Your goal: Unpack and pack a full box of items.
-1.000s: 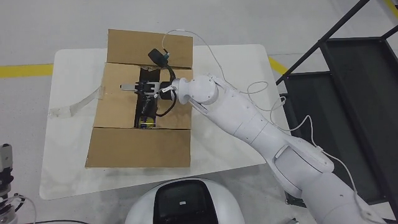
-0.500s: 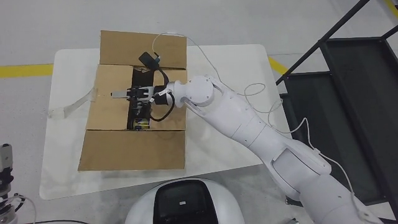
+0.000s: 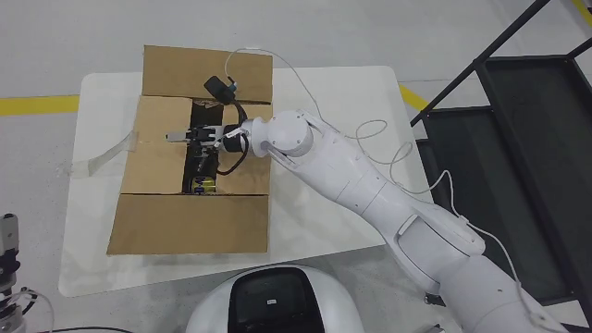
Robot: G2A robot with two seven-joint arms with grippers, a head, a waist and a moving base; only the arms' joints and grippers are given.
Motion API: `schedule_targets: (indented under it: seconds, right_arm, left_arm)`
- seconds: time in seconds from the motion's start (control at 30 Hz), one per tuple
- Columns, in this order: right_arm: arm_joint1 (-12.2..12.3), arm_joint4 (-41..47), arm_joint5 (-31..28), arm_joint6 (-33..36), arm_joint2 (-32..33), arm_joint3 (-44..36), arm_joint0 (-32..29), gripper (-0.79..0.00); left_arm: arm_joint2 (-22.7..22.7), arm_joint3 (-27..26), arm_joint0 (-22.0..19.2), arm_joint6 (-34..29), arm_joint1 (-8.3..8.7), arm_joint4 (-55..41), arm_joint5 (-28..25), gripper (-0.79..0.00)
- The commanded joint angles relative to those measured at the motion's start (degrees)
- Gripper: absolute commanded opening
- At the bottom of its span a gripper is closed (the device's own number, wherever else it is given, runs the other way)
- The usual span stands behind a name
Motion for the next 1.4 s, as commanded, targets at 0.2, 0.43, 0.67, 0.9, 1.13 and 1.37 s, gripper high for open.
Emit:
schedule_targets:
  seconds: [0.2,0.43,0.67,0.9,1.13,1.37]
  right_arm:
    - [-2.5,3.9,-3.8,3.0,-1.0,2.7,1.3,-0.440]
    - [-3.3,3.6,-11.8,3.9,0.4,2.3,2.1,-0.557]
    - [-5.1,-0.8,-18.0,-0.8,-1.3,1.9,2.8,-0.600]
    - [-9.0,-2.7,-17.5,-6.0,-4.6,5.1,6.3,-0.625]
    - [-13.9,-3.8,-17.7,-8.5,-8.0,12.3,11.0,-0.702]
    - [-19.3,-4.4,-16.0,-7.9,-11.0,19.8,14.6,-0.680]
  left_arm:
    - [0.0,0.0,0.0,0.0,0.00,0.0,0.0,0.000]
    - [0.0,0.0,0.0,0.0,0.00,0.0,0.0,0.000]
    - [0.0,0.0,0.0,0.0,0.00,0.0,0.0,0.000]
    - [0.0,0.0,0.0,0.0,0.00,0.0,0.0,0.000]
    - [0.0,0.0,0.0,0.0,0.00,0.0,0.0,0.000]
    - [0.0,0.0,0.0,0.0,0.00,0.0,0.0,0.000]
